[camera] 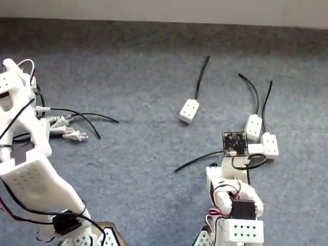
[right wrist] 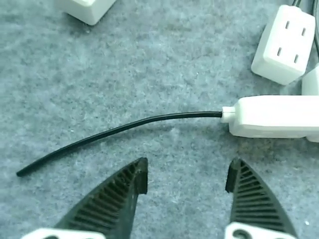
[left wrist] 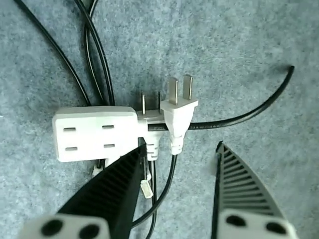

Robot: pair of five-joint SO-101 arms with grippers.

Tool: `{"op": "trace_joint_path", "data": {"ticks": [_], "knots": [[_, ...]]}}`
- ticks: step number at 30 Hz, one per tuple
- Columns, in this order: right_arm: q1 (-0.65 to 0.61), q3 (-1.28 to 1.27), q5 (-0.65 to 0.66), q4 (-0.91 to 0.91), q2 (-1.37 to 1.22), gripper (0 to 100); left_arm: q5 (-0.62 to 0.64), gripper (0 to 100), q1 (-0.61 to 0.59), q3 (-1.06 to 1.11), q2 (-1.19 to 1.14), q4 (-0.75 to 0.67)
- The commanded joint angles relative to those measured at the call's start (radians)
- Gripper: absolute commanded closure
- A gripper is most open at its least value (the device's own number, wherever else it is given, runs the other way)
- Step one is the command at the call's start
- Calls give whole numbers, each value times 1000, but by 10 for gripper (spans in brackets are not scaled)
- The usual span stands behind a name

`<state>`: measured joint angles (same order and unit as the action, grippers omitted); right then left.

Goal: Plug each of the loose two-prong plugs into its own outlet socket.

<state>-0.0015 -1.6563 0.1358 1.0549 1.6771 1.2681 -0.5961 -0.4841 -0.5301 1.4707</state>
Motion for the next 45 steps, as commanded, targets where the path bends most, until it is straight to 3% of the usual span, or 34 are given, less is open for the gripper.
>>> {"op": "trace_joint_path", "data": {"ticks": [1, 19, 26, 32, 41, 45], "knots": [[-7, -85, 14, -22, 12, 747, 9, 772, -15, -2, -42, -34], [-7, -85, 14, -24, 12, 747, 87, 774, -30, 4, -102, -173], [-7, -85, 14, -24, 12, 747, 84, 893, -31, -4, -174, -173], [-7, -85, 14, -24, 12, 747, 81, 912, -35, -4, -203, -192], [-7, -85, 14, -24, 12, 747, 11, 914, -30, -4, -134, -195], [-7, -85, 14, -24, 12, 747, -98, 994, -30, -70, -134, -187]]}}
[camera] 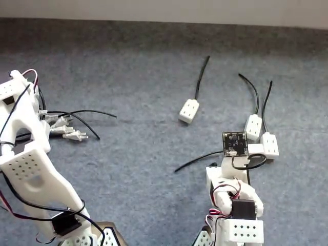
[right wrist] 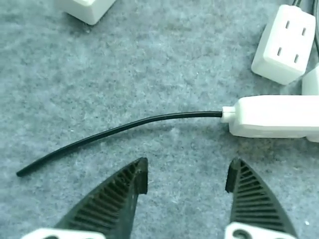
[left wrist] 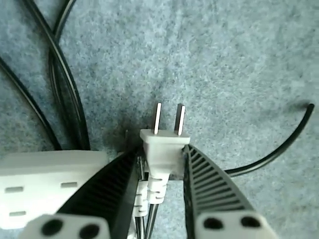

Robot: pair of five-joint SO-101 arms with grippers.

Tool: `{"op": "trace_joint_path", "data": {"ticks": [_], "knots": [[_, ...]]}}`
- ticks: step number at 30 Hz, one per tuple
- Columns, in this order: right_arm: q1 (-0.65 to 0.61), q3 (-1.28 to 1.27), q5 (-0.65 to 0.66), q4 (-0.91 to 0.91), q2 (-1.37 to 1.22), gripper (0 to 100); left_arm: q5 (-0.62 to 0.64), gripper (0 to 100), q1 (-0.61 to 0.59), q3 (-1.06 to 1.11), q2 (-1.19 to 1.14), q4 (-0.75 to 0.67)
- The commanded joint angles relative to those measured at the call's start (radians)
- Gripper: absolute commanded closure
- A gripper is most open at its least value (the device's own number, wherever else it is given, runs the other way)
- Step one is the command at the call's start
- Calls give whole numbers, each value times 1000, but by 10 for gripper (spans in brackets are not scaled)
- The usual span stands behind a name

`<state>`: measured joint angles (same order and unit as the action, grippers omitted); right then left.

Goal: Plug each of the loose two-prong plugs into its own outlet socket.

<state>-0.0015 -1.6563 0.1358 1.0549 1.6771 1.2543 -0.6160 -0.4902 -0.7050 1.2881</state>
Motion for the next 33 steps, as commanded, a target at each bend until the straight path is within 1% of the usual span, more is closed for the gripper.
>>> {"op": "trace_joint_path", "data": {"ticks": [1, 4, 7, 10, 14, 16, 17, 21, 24, 26, 29, 31, 33], "knots": [[-7, -85, 14, -24, 12, 747, -130, 995, -7, -88, 41, -3], [-7, -85, 14, -24, 12, 747, -244, 987, 16, -185, 41, -2], [-7, -85, 14, -24, 12, 747, -391, 987, 38, -317, 41, 71], [-7, -85, 14, -25, 12, 747, -571, 987, 79, -490, 41, 198], [-7, -85, 14, -25, 12, 747, -865, 987, 162, -727, 41, 411], [-7, -85, 14, -25, 12, 747, -1000, 987, 203, -794, 41, 488], [-7, -85, 14, -25, 12, 747, -1069, 987, 219, -791, 42, 493], [-7, -87, 14, -25, 12, 747, -1304, 987, 234, -730, 42, 493], [-7, -87, 14, -25, 12, 747, -1482, 987, 263, -610, 53, 494], [-7, -87, 14, -27, 12, 747, -1606, 987, 277, -472, 84, 494], [-7, -87, 14, -27, 12, 747, -1791, 988, 314, -197, 166, 494], [-7, -87, 14, -27, 12, 747, -1873, 995, 332, -7, 248, 493], [-7, -87, 14, -39, 12, 747, -1929, 995, 348, 165, 344, 493]]}}
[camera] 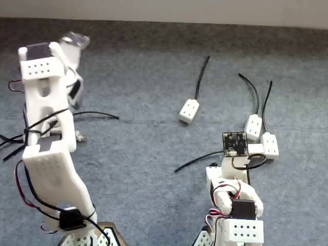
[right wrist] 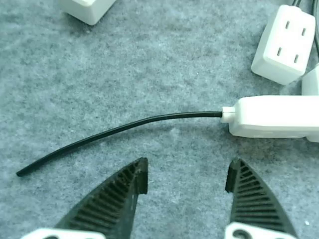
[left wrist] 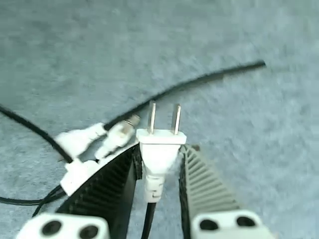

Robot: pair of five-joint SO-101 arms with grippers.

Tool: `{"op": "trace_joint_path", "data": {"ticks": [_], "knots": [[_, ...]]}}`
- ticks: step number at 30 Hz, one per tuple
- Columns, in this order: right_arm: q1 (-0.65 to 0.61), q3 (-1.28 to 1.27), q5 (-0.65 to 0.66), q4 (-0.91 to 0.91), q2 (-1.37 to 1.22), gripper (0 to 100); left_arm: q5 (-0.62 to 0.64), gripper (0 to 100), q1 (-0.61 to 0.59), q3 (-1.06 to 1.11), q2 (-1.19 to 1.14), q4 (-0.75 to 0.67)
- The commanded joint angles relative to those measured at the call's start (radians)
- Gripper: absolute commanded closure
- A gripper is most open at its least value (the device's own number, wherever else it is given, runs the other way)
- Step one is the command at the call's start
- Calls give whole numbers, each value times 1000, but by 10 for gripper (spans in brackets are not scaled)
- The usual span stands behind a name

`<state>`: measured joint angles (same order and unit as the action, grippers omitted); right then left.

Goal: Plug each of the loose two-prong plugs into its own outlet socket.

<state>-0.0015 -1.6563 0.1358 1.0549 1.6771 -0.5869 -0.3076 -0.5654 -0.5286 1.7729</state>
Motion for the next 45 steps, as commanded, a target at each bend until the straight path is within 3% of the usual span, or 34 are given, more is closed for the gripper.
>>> {"op": "trace_joint_path", "data": {"ticks": [1, 12, 22, 30, 37, 45], "knots": [[-7, -88, 14, -42, 12, 747, -112, 995, 45, 317, 222, 8], [-7, -99, 12, -41, 12, 747, -183, 995, 156, 946, 771, -63], [-7, -102, 12, -41, 12, 747, -227, 995, 321, 1532, 995, -543], [-7, -102, 12, -41, 12, 747, -227, 992, 432, 1615, 998, -624], [-7, -104, 12, -41, 12, 747, -229, 884, 427, 1647, 998, -655], [-7, -104, 12, -41, 12, 747, -229, 877, 429, 1696, 1000, -746]]}}
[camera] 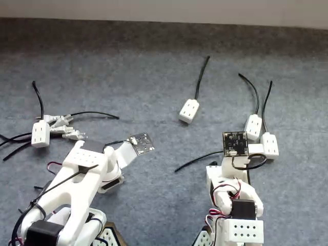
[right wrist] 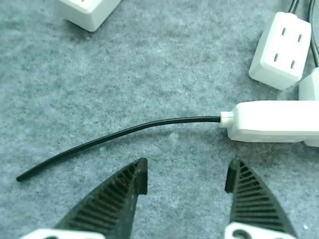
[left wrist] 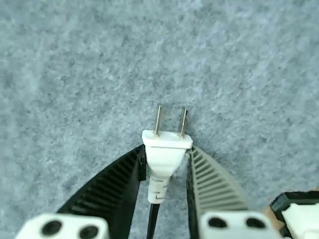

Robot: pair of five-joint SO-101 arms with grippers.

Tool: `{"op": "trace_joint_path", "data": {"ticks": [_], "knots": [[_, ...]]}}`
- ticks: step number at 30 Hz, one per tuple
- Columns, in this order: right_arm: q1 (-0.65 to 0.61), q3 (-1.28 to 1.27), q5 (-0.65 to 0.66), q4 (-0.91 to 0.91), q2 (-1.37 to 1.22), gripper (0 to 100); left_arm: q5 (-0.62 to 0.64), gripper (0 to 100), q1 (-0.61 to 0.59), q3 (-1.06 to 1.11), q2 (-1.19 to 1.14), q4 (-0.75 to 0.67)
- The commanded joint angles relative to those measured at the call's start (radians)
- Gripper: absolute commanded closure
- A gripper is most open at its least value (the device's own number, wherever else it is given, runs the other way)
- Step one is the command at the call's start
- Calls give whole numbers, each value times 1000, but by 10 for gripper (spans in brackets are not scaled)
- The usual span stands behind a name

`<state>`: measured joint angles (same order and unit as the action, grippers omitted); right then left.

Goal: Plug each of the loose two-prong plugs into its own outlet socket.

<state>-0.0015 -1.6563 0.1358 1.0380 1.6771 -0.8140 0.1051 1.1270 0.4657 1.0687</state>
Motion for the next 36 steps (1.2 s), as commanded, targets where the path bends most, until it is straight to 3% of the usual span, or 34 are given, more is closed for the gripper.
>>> {"op": "trace_joint_path", "data": {"ticks": [1, 6, 10, 14, 22, 28, 33, 36], "knots": [[-7, -104, 12, -24, 12, 747, -2, 877, 18, 4, 5, -41], [-7, -104, 12, -22, 12, 747, -2, 890, 22, 8, 4, -41], [-7, -104, 12, -22, 12, 747, -64, 994, 42, 10, 4, -34], [-7, -104, 12, -22, 12, 747, -92, 994, 54, -27, 15, -23], [-7, -104, 12, -25, 12, 747, 31, 994, 62, -418, 16, 250], [-7, -104, 12, -27, 12, 747, 198, 995, 305, -553, 67, 353], [-7, -105, 12, -27, 12, 747, 396, 995, 529, -539, 297, 350], [-7, -105, 12, -27, 12, 747, 446, 995, 572, -460, 452, 298]]}}
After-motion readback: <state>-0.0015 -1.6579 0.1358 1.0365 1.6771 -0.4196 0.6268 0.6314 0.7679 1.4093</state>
